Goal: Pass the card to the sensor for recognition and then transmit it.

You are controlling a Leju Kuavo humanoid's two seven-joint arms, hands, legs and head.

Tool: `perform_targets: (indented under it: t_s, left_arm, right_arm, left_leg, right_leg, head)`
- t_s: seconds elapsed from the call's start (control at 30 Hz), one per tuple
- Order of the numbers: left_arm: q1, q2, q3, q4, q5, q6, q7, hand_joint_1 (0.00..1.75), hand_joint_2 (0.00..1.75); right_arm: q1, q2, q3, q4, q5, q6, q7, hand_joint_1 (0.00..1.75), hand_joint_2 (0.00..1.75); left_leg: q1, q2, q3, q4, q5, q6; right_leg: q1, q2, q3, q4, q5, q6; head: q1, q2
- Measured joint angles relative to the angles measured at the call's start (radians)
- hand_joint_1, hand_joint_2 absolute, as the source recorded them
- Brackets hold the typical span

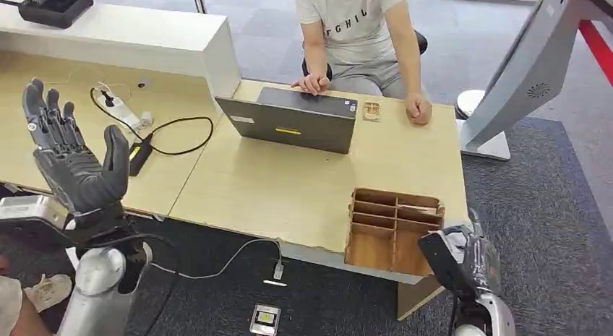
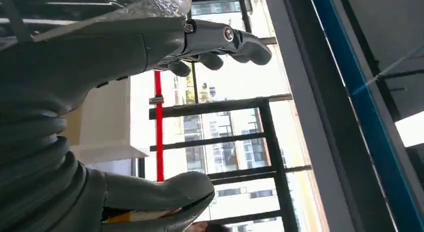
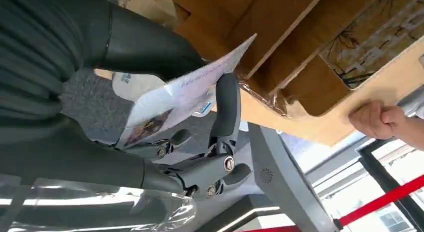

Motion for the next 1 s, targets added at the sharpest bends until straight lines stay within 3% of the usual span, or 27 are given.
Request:
perform_targets:
  t_s: [0.2, 0.47, 1.0]
  left_arm:
    - [-0.006, 0.013, -0.031, -0.010, -0.001, 0.000, 0.000, 0.00, 1.75]
    - [0.017, 0.025, -0.045, -0.030, -0.024, 0.003, -0.002, 0.00, 1.75]
    - [0.041, 0.036, -0.055, -0.061, -0.053, 0.006, 0.019, 0.00, 1.75]
  right_arm:
    - [-0.004, 0.000, 0.004, 0.020, -0.004, -0.012, 0.010, 1.75, 1.75]
    - [0.022, -0.050, -0.058, 0.026, -0.036, -0.122, 0.042, 1.75, 1.75]
    - [0.109, -0.098, -0.209, -0.274, -0.101, -0.207, -0.006, 1.75, 1.75]
  left_leg:
    - [0.000, 0.000, 0.001, 0.000, 0.000, 0.000]
    - [-0.001, 0.000, 0.000, 0.000, 0.000, 0.000]
    - [-0.001, 0.000, -0.001, 0.000, 0.000, 0.000]
  right_leg:
    - [0.000, 0.000, 0.000, 0.000, 0.000, 0.000]
    - [-0.001, 0.000, 0.000, 0.000, 0.001, 0.001]
    - [-0.001, 0.000, 0.000, 0.000, 0.001, 0.000]
  head:
    - [0.000, 0.000]
    - [0.000, 0.000]
    - [0.000, 0.000]
